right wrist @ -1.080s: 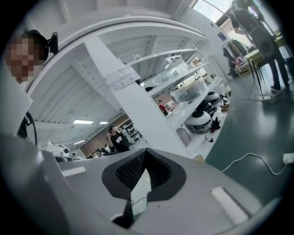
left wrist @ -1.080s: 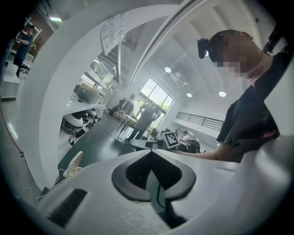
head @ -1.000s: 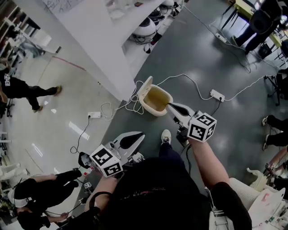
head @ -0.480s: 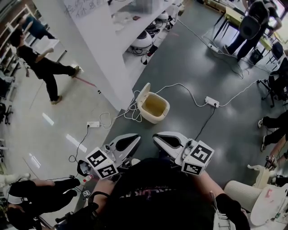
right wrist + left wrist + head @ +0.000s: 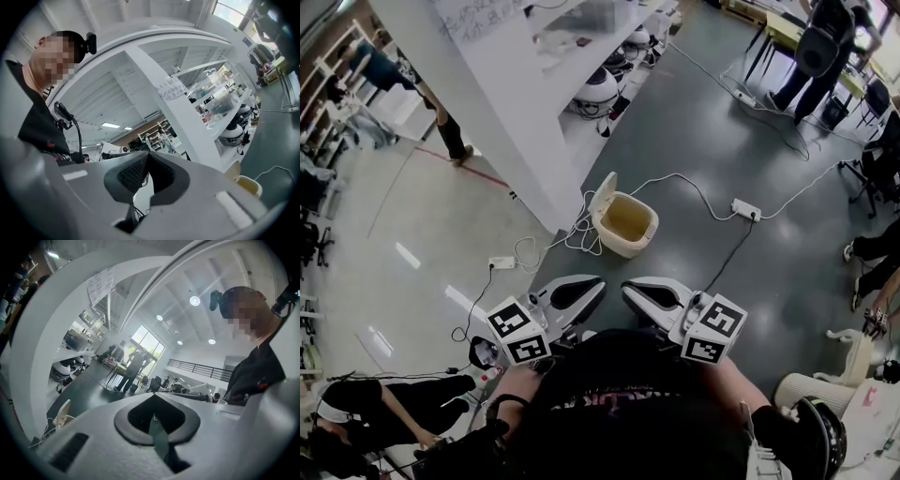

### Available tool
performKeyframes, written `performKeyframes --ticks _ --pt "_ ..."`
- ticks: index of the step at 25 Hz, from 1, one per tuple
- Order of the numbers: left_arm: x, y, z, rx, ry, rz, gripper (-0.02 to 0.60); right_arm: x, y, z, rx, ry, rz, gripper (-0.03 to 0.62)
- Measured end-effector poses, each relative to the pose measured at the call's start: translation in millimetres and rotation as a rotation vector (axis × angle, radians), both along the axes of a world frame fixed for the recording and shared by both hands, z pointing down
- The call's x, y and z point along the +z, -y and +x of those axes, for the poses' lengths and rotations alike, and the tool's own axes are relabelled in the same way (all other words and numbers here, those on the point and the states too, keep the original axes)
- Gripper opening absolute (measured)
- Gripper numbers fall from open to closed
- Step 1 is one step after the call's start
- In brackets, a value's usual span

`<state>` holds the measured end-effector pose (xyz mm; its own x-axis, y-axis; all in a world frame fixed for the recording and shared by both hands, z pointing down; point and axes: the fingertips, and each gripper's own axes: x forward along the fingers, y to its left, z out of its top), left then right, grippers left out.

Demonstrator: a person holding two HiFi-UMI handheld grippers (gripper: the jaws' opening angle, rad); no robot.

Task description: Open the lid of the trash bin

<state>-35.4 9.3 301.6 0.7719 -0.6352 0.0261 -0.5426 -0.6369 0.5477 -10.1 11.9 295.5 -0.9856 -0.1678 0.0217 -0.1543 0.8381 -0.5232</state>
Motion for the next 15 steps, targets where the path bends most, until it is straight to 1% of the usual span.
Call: performKeyframes --ticks 4,11,15 --pt "4.5 -7.1 -1.1 0.008 0.005 -0.005 0.002 5.6 -8.3 -4.6 -0.005 0.000 -0.005 0.008" --pt "14.2 -1.1 -19.3 -0.026 -0.029 -0.034 0.002 12.8 -3.9 -15.9 -0.012 -0.008 -0.011 0.006" --pt "15.9 -2.0 -23.8 -0.033 -0.035 -0.041 0.002 12.3 -5.8 -21.0 -0.021 -0.008 -0.008 0.008"
